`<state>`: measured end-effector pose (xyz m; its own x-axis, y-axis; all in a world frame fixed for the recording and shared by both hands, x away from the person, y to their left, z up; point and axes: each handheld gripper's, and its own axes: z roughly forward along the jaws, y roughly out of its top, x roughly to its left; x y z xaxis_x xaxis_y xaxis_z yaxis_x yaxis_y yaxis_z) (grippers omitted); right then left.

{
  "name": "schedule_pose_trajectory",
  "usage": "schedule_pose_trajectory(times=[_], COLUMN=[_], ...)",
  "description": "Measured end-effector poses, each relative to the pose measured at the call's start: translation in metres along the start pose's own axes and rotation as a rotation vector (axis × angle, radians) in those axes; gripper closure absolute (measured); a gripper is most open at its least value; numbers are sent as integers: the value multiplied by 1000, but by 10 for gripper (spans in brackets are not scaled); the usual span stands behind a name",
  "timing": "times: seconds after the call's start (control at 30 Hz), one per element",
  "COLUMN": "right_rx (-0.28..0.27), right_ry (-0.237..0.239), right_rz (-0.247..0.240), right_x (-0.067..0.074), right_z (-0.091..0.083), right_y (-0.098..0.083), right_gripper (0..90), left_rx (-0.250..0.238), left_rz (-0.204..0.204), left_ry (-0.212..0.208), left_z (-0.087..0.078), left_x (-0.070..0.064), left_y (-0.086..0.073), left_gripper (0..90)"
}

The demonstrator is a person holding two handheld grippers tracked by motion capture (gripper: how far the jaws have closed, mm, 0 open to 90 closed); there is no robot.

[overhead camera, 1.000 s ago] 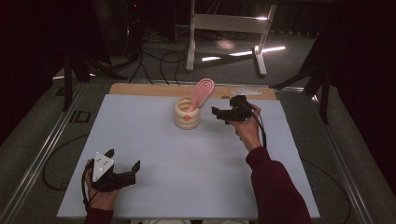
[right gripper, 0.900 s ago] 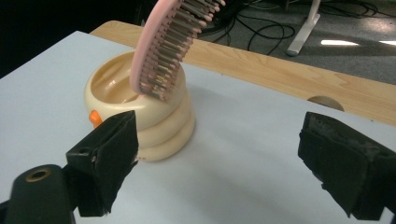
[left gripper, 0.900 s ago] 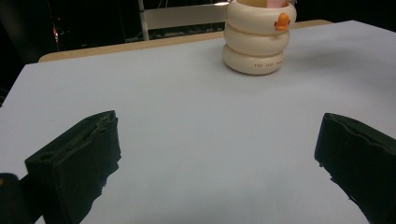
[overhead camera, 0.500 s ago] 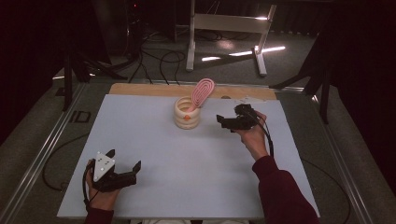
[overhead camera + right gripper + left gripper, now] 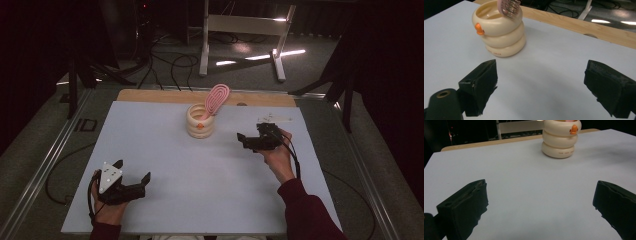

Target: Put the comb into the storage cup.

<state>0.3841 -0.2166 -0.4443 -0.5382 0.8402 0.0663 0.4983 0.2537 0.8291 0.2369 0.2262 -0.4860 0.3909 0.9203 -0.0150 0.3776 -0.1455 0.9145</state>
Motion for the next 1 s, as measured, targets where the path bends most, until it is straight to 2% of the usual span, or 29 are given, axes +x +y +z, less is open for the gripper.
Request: schedule_pose_trajectory(times=[0.1,0.23,0.37,0.47,0.67,0.7,0.73,0.8,1.0], right_rx=[3,-4,-8,-15,-32,-37,-45,-52,-90], right_ry=[-23,-24,-42,-37,-52,-53,-63,-62,-61], right_rz=[-11,-4,-8,-3,-58,-73,-96,-111,-113], right_x=[0,-1,-2,-1,7,8,11,14,14], right_z=[-4,-10,-16,-21,-30,-32,-35,-38,-49], right_y=[-7,-16,-25,-28,-35,-36,-39,-41,-49], right_gripper=[110,110,103,95,93,93,93,93,93], left_rx=[2,9,13,16,27,36,36,32,20], left_rz=[-5,-15,-13,-9,2,21,26,27,28], left_ry=[-2,-14,-20,-26,-33,-31,-29,-32,-24], left_z=[-1,-1,-1,-1,-1,-1,-2,-2,-4], left_x=[3,8,9,10,12,13,13,14,16], left_y=[1,1,2,3,5,6,6,7,9], left_gripper=[3,2,1,1,1,1,1,1,1])
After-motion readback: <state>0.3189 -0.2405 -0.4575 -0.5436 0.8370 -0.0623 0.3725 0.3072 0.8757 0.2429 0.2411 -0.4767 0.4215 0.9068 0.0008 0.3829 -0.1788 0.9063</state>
